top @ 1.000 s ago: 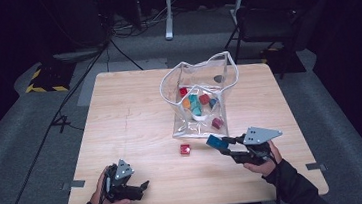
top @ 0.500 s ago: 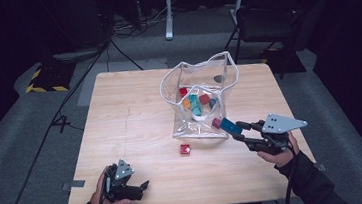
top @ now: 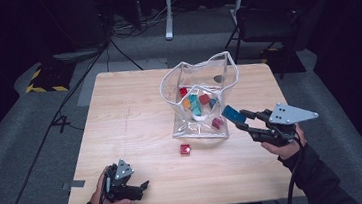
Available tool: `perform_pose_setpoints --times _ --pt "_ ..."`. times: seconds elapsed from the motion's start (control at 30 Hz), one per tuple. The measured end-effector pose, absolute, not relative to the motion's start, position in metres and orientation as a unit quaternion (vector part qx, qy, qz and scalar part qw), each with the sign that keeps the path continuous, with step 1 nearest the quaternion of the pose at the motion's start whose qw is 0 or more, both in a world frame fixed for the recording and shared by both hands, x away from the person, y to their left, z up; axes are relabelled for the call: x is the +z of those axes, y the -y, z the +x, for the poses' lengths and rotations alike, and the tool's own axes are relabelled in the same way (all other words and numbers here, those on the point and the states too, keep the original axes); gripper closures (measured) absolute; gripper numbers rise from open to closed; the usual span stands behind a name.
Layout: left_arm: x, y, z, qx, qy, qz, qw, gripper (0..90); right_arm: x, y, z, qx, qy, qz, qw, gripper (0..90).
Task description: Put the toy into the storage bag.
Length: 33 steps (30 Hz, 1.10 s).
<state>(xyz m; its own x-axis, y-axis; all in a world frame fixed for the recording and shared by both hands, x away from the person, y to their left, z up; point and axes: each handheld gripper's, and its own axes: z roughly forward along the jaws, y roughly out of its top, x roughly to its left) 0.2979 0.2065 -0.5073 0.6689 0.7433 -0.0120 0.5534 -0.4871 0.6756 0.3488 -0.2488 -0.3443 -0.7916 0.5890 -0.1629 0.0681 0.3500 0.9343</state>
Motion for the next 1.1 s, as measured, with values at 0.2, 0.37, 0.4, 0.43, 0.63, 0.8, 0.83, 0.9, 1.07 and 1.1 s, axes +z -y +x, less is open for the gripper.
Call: perform_pose_setpoints --times 0.2,0.37,0.4,0.43,0.63,0.8,0.83,0.9,1.07,1.1 --pt "-0.507 -0.206 0.298 0.143 -0.382 0.85 0.334 9.3 -0.325 0.248 0.354 0.537 -0.773 0.208 0.265 59.8" --pt "-0.507 -0.206 0.298 0.143 -0.382 0.85 0.334 9.3 -0.31 0.244 0.364 0.54 -0.765 0.213 0.278 59.8" --pt "-0.507 -0.206 0.298 0.143 -0.381 0.85 0.334 9.3 -0.309 0.243 0.365 0.54 -0.765 0.214 0.279 59.8" --pt "-0.507 -0.206 0.298 0.143 -0.382 0.85 0.334 9.3 -0.305 0.24 0.37 0.539 -0.763 0.216 0.284 59.8" --pt "-0.507 -0.207 0.298 0.143 -0.381 0.85 0.333 9.3 -0.298 0.228 0.388 0.532 -0.762 0.227 0.291 59.8" --pt "-0.507 -0.207 0.298 0.142 -0.381 0.851 0.333 9.3 -0.297 0.215 0.405 0.523 -0.764 0.238 0.295 59.8" --pt "-0.507 -0.207 0.298 0.143 -0.381 0.851 0.333 9.3 -0.297 0.212 0.407 0.52 -0.765 0.24 0.295 59.8" --pt "-0.507 -0.206 0.298 0.143 -0.381 0.85 0.334 9.3 -0.298 0.207 0.415 0.515 -0.766 0.245 0.296 59.8" --pt "-0.507 -0.207 0.298 0.143 -0.381 0.851 0.333 9.3 -0.301 0.2 0.425 0.508 -0.768 0.255 0.296 59.8" --pt "-0.507 -0.207 0.298 0.143 -0.381 0.85 0.333 9.3 -0.302 0.199 0.427 0.506 -0.768 0.257 0.296 59.8"
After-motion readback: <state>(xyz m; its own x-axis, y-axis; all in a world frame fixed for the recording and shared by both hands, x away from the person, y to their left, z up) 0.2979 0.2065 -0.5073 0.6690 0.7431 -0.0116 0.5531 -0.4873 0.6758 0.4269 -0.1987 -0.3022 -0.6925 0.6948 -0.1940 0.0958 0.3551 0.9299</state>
